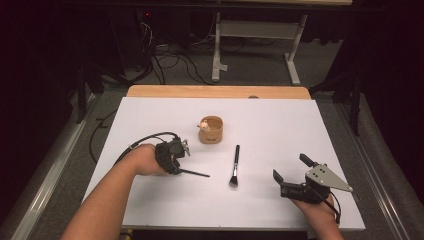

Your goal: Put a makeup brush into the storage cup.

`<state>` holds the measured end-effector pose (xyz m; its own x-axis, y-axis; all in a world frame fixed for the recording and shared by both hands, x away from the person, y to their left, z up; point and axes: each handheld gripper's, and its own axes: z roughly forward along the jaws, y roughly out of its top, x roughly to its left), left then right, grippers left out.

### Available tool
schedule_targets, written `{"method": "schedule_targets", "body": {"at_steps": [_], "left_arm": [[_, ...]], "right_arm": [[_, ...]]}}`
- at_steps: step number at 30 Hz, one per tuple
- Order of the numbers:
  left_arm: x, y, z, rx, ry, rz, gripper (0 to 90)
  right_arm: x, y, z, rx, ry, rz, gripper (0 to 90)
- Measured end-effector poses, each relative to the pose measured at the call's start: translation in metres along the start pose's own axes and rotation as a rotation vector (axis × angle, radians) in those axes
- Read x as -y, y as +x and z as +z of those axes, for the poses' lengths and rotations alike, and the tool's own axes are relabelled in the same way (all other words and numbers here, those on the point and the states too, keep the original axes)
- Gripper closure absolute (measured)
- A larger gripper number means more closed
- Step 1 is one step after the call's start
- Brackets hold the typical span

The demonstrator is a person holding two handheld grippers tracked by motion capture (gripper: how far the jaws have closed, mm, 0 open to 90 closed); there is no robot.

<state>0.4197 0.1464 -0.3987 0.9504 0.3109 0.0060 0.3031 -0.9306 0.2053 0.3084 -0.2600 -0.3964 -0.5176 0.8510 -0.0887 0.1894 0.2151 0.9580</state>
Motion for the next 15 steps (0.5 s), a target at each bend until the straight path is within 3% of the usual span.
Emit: {"method": "schedule_targets", "body": {"at_steps": [15], "left_arm": [[-0.0012,0.0014,0.0,-0.007,0.008,-0.015,79.6]], "right_arm": [[0.0001,0.0004,0.0001,0.003,0.003,-0.001,1.9]]}}
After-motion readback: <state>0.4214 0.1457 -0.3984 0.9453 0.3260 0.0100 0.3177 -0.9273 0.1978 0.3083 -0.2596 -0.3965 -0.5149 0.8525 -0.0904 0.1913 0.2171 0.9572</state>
